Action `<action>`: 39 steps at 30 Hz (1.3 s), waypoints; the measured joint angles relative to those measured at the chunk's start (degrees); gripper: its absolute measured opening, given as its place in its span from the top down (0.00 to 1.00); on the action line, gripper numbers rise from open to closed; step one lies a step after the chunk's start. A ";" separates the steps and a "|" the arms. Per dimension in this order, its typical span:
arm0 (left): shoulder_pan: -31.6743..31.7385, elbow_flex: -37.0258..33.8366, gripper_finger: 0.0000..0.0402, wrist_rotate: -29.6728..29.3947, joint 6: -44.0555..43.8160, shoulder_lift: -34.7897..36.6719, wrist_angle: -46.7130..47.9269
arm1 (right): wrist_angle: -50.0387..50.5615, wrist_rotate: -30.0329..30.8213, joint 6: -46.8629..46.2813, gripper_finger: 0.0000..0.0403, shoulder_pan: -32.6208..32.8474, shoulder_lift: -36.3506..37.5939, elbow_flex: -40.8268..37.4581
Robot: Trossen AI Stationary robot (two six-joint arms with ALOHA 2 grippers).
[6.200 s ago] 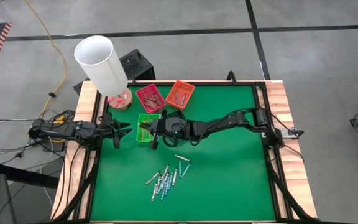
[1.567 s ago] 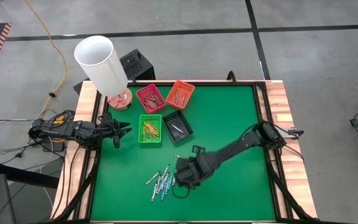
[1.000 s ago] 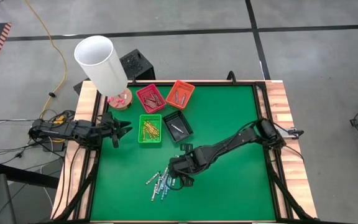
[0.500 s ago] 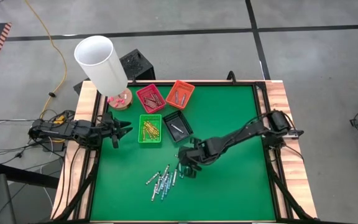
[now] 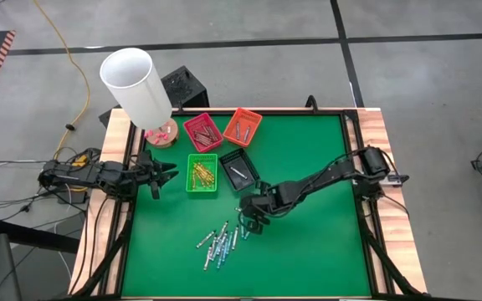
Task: Sort crayons
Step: Put the black crayon into the black bin
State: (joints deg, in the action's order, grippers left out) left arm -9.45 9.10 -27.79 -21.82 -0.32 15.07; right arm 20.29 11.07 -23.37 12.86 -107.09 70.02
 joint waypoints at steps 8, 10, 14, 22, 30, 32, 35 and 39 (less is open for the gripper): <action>0.02 0.00 0.66 -0.02 -0.35 0.00 0.02 | -1.42 -0.35 1.37 0.78 -0.67 -0.77 0.02; 0.01 0.00 0.66 -0.02 -0.33 0.00 0.02 | -2.38 -0.35 1.37 0.78 -0.40 -1.13 0.04; 0.02 0.00 0.66 -0.04 -0.34 -0.01 0.05 | -4.52 -0.37 1.42 0.78 -0.16 -2.44 0.23; 0.02 0.00 0.66 -0.04 -0.81 -0.01 0.50 | -5.33 -0.40 1.32 0.78 -0.27 -4.88 0.23; 0.02 0.00 0.66 -0.06 -1.45 -0.02 0.63 | -3.99 1.03 -1.05 0.91 -0.24 -4.96 0.24; 0.04 0.00 0.66 -0.04 -1.77 -0.02 0.66 | -3.22 1.11 -2.56 0.97 -0.24 -4.96 0.24; 0.04 0.00 0.66 -0.05 -1.91 -0.02 0.68 | -2.05 1.23 -4.73 0.98 -0.30 -4.96 0.26; 0.04 0.00 0.66 -0.06 -1.99 -0.02 0.68 | -1.24 1.01 -5.19 0.99 -0.23 -4.25 0.55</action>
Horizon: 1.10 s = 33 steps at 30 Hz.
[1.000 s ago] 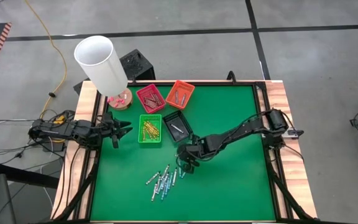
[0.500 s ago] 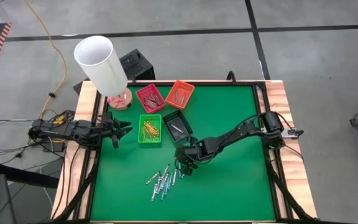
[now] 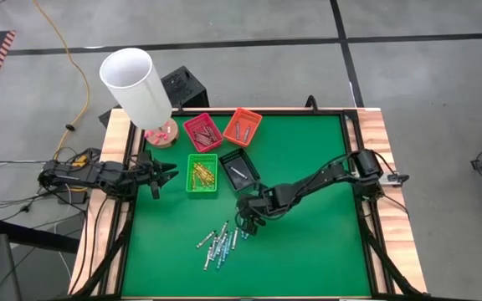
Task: Sort crayons
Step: Put the black crayon into the black bin
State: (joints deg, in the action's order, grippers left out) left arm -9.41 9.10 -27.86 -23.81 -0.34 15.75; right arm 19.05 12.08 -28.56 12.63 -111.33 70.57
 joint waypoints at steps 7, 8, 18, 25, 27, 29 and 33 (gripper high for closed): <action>0.00 0.00 0.66 0.04 -1.11 0.02 0.03 | 2.89 -0.67 -0.53 0.99 0.43 3.76 2.18; 0.00 0.00 0.66 0.06 -1.11 0.00 0.07 | 3.65 -0.64 -0.84 0.99 0.42 4.81 2.45; 0.00 0.00 0.66 -0.78 -1.11 0.01 0.26 | 0.55 8.60 -0.20 1.00 -0.96 13.04 4.59; 0.00 0.00 0.66 -1.62 -1.29 0.02 0.24 | -7.55 17.83 3.54 1.00 -6.43 12.63 4.59; 0.00 0.00 0.66 -1.62 -1.31 0.01 0.24 | -8.84 17.78 4.03 1.00 -8.13 11.49 4.66; 0.00 0.00 0.66 -1.71 -1.31 0.00 0.26 | -9.26 17.69 4.64 1.00 -9.51 9.40 4.59; 0.00 0.00 0.66 -1.77 -1.79 0.02 0.37 | -6.69 16.65 4.31 1.00 -11.48 8.28 4.48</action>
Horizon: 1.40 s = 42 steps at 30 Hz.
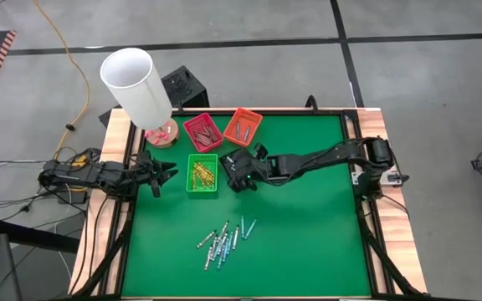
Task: Sort crayons
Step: Put the black crayon into the black bin
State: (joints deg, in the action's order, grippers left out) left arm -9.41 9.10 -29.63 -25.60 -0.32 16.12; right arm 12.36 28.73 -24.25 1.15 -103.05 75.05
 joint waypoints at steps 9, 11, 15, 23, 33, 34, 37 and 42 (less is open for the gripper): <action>0.00 0.00 0.66 -0.77 -0.18 -0.02 -0.04 | 0.49 -3.26 -1.25 1.00 -2.49 -3.36 0.11; 0.00 0.00 0.66 -0.81 -0.40 -0.02 -0.06 | -1.10 -3.52 -1.27 1.00 -2.56 -5.07 0.11; 0.00 0.00 0.66 -0.78 -1.08 -0.02 0.07 | -1.60 -3.58 -1.65 1.00 -2.74 -6.91 0.08; 0.00 0.00 0.66 -0.78 -1.08 -0.02 0.03 | -0.15 -3.82 -2.73 1.00 -3.63 -7.92 0.00; 0.00 0.00 0.66 -0.78 -1.06 -0.02 0.04 | 0.18 -6.17 -4.42 1.00 -4.93 -9.92 0.03; 0.00 0.00 0.66 -0.79 -1.06 -0.02 0.05 | 0.09 -6.60 -4.51 1.00 -5.10 -10.24 0.09; 0.00 0.00 0.66 -0.79 -1.03 -0.02 0.05 | 1.02 -6.95 -5.31 0.99 -5.12 -10.79 0.03; 0.00 0.00 0.66 -0.81 -1.03 -0.02 0.04 | 0.58 -7.19 -5.34 0.96 -5.12 -10.66 0.06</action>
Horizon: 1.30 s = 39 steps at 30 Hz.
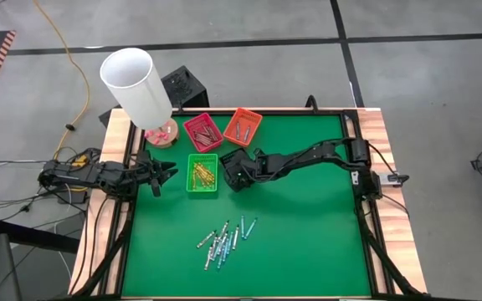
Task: Sort crayons
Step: Put the black crayon into the black bin, then put the blue crayon into the orange bin
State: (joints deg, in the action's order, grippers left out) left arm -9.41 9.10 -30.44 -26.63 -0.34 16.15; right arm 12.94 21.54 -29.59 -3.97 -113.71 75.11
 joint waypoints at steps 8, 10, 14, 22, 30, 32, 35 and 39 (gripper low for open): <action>0.00 0.00 0.66 0.01 0.00 0.00 0.01 | -0.05 -0.43 -0.41 0.85 -0.09 0.07 0.00; 0.00 0.00 0.66 0.00 0.03 0.00 0.01 | 0.12 -0.46 -0.10 0.84 -0.09 0.24 0.48; 0.00 0.00 0.66 0.00 0.46 0.00 0.03 | 0.19 -0.61 1.01 0.82 -0.09 0.50 2.19; 0.00 0.00 0.66 0.00 0.16 0.00 0.50 | 11.50 -0.68 5.75 0.82 1.16 0.52 10.85; 0.00 0.00 0.66 0.00 -0.63 -0.02 1.26 | 24.19 -0.66 13.54 0.82 7.00 0.61 20.95; 0.00 0.00 0.66 0.00 -0.63 -0.01 1.23 | 26.07 -0.87 16.11 0.82 9.62 0.61 22.75; 0.00 0.00 0.66 0.00 -0.63 0.00 1.30 | 28.04 -2.62 22.02 0.82 13.98 0.70 23.44; 0.00 0.00 0.66 -0.37 -0.63 -0.02 1.58 | 31.97 -3.91 27.42 0.82 19.97 0.19 23.16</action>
State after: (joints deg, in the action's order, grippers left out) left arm -9.41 9.10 -30.81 -27.27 -0.36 17.74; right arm 44.90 17.63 -2.18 16.00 -113.52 98.27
